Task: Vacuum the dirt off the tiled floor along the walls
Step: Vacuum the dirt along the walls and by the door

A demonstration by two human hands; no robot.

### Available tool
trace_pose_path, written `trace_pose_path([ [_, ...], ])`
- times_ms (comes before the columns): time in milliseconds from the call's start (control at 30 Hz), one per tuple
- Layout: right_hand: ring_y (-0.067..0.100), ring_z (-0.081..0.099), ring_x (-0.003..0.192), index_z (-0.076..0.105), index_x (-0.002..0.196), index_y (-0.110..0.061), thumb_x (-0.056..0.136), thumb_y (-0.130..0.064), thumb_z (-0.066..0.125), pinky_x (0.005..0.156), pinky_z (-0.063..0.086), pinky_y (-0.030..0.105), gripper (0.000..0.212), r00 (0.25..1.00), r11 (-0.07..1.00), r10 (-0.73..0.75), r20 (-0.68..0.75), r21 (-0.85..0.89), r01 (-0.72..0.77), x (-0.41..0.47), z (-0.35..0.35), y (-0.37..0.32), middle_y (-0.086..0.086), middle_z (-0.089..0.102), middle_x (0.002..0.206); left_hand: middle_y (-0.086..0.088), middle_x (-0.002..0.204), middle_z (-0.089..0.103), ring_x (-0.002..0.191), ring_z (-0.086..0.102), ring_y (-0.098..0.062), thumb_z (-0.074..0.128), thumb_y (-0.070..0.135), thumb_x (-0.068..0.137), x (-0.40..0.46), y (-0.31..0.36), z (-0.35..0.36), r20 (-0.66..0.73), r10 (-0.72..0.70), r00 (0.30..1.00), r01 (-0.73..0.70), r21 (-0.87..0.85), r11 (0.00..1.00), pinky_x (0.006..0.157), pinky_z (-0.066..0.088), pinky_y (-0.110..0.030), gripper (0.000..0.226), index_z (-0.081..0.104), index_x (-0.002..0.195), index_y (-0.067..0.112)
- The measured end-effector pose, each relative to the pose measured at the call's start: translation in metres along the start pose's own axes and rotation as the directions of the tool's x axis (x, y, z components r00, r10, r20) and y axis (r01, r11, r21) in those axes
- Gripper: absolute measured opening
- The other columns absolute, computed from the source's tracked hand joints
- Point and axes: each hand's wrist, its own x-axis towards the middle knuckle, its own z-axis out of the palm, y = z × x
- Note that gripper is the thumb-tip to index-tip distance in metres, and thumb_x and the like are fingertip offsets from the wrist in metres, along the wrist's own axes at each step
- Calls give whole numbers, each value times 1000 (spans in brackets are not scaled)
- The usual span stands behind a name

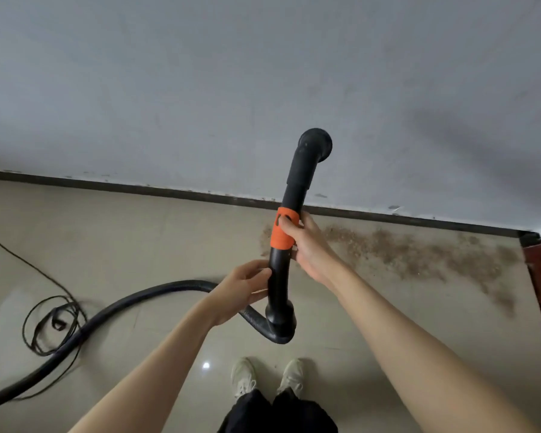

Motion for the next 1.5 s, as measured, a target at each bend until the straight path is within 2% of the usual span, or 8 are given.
trace_pose_path([
  [233,15,62,84,47,114,-19,98,-29,56,76,50,31,20,999,880,-42,30,-472,52,75,-27,106,0,60,97,-5,118,63,106,60,-18,33,22,103,90,-54,-39,-284,22,958,20,147,989,88,49,-29,29,53,122,15],
  [433,5,58,74,45,118,-22,98,-28,55,54,47,10,23,994,864,36,106,-504,22,141,-54,200,-5,58,91,-1,117,57,109,53,-16,31,33,103,197,-102,-46,-328,65,943,22,255,967,93,45,-32,42,45,135,10],
  [800,18,61,82,57,115,-11,100,-32,50,68,46,26,27,986,835,60,158,-549,37,272,-117,357,8,64,98,-7,100,56,89,49,-19,39,43,99,377,-247,-62,-313,-53,948,161,329,930,69,37,-26,42,57,107,6],
  [967,20,62,57,55,91,-9,101,-36,48,59,49,28,29,985,869,61,162,-494,27,314,-113,409,7,63,65,-2,80,54,71,48,-14,47,37,96,429,-299,-83,-398,-103,912,197,202,959,62,33,-26,29,54,87,10],
  [1133,24,63,70,53,87,-17,99,-47,47,74,54,43,32,973,878,73,221,-477,43,328,-116,440,7,62,77,-4,72,45,65,40,-16,50,28,96,457,-328,-92,-449,-79,890,132,86,988,64,35,-28,25,46,78,10],
  [1267,19,63,54,50,96,-15,94,-31,64,53,54,31,21,866,920,252,432,-384,-76,316,-128,457,2,63,64,-8,83,50,77,48,-21,51,26,96,458,-328,-121,-496,-33,868,23,-27,999,79,39,-35,22,47,87,7],
  [1367,19,63,49,47,97,-18,93,-27,65,48,52,28,20,830,878,295,473,-478,-40,317,-133,461,-1,64,60,-7,83,55,74,53,-18,51,27,97,457,-333,-135,-478,-4,878,-32,-67,997,77,44,-33,24,51,83,7],
  [1500,15,56,41,44,92,-24,88,-35,59,45,47,27,18,915,727,214,343,-681,85,317,-119,482,1,61,66,-13,94,56,84,55,-24,49,29,98,456,-357,-144,-513,-10,858,-45,-96,994,74,46,-32,28,53,89,3],
])
